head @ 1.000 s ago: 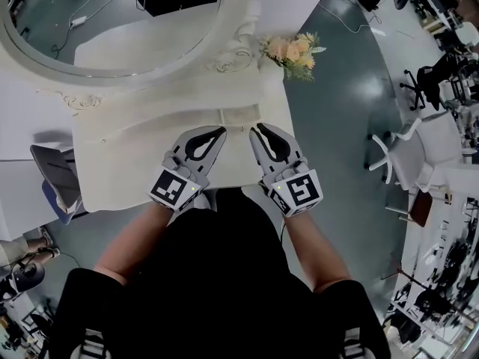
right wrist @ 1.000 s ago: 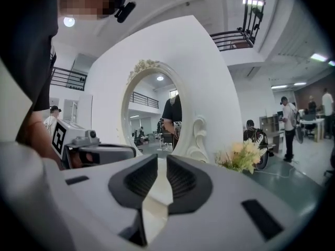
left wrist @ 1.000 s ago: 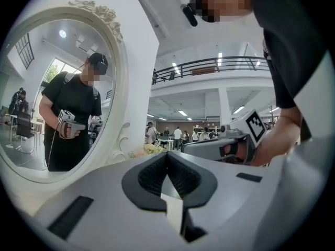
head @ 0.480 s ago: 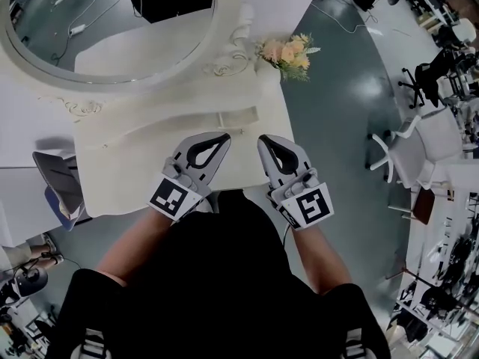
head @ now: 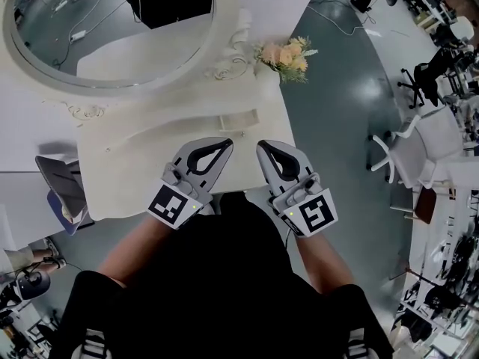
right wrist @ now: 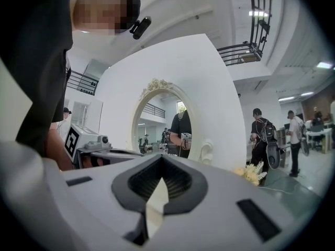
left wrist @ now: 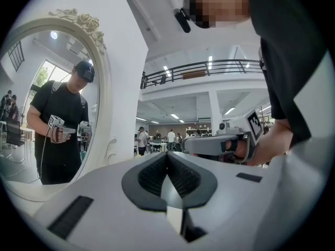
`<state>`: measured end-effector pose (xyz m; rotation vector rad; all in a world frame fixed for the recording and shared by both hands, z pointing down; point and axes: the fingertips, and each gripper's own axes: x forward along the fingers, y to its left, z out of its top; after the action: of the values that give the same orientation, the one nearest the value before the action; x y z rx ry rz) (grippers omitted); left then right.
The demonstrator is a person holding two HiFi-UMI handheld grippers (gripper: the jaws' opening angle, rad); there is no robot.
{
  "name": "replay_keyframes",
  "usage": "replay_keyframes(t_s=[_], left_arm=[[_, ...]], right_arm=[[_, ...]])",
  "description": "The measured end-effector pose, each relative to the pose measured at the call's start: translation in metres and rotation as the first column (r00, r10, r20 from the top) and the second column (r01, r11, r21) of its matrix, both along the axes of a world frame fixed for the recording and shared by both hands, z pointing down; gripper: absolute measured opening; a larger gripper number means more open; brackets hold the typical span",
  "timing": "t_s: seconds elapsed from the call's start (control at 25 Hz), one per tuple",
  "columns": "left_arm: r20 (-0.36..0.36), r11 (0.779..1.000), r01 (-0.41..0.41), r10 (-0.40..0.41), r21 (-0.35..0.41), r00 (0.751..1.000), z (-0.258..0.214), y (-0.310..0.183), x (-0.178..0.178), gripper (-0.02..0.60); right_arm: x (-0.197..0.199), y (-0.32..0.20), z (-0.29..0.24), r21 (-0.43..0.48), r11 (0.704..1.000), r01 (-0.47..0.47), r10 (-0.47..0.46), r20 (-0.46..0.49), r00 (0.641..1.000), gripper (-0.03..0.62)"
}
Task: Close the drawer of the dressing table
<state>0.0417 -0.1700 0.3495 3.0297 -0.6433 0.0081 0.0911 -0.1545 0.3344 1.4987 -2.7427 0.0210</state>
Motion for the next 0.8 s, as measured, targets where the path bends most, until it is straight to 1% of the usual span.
replay_keyframes(t_s=[0.48,0.8], left_arm=[[0.009,1.0,-0.012,0.012,0.001,1.0,0.0,0.001,0.0,-0.006],[0.01,1.0,-0.001,0.001,-0.008,1.0,0.006,-0.002,0.0,-0.006]], right_arm=[[0.0,-0.001,0.007,-0.02,1.0,-0.013,0.013,-0.001,1.0,0.002],[0.004,-0.005,0.014,-0.033,0.999,-0.023,0.023,0.003,1.0,0.002]])
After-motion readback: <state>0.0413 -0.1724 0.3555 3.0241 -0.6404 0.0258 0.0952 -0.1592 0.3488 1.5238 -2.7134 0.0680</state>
